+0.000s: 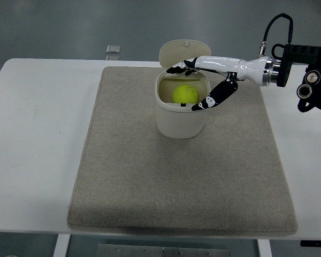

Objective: Pick up the tennis ball and place it in the box.

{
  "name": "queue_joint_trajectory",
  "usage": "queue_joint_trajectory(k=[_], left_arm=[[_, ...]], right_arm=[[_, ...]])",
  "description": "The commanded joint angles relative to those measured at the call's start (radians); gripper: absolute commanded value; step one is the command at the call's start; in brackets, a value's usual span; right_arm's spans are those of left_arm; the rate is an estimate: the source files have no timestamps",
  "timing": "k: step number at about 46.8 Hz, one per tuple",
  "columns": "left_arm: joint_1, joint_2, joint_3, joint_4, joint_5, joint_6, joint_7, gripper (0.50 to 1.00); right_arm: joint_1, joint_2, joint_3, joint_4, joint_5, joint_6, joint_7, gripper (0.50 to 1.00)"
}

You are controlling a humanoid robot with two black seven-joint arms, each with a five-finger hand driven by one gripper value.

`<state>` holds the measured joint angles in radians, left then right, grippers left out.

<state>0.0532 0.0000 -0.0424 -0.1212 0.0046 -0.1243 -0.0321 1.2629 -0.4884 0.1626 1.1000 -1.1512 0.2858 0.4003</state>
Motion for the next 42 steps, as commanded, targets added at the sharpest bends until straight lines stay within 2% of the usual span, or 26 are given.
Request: queue_joint_trajectory(k=[1, 7, 19, 32, 37, 42], left_arm=[[0.001, 0.0, 0.001, 0.0, 0.0, 0.0, 0.0, 0.996], [0.001, 0.0, -0.001, 0.0, 0.0, 0.0, 0.0, 0.996], [-0.001, 0.0, 0.001, 0.0, 0.0, 0.0, 0.0, 0.996], [0.001, 0.0, 0.001, 0.0, 0.0, 0.0, 0.0, 0.996], [-0.001, 0.0, 0.001, 0.0, 0.0, 0.0, 0.0, 0.996], [-0.001, 0.0, 0.001, 0.0, 0.0, 0.0, 0.0, 0.996]], right_arm=[[0.003, -0.012, 0.005, 0.001, 0.027, 0.038, 0.002, 0.907], [0.01, -0.044, 0.018, 0.001, 0.125, 0.153, 0.002, 0.907], [0.01, -0.153, 0.074, 0.012, 0.327, 0.325, 0.002, 0.907], [-0.04, -0.229, 0.083, -0.009, 0.464, 0.325, 0.0, 0.907], [-0.074, -0.234, 0.089, -0.051, 0.536, 0.323, -0.003, 0.907], [-0.096, -0.225, 0.087, -0.103, 0.62, 0.294, -0.003, 0.907]])
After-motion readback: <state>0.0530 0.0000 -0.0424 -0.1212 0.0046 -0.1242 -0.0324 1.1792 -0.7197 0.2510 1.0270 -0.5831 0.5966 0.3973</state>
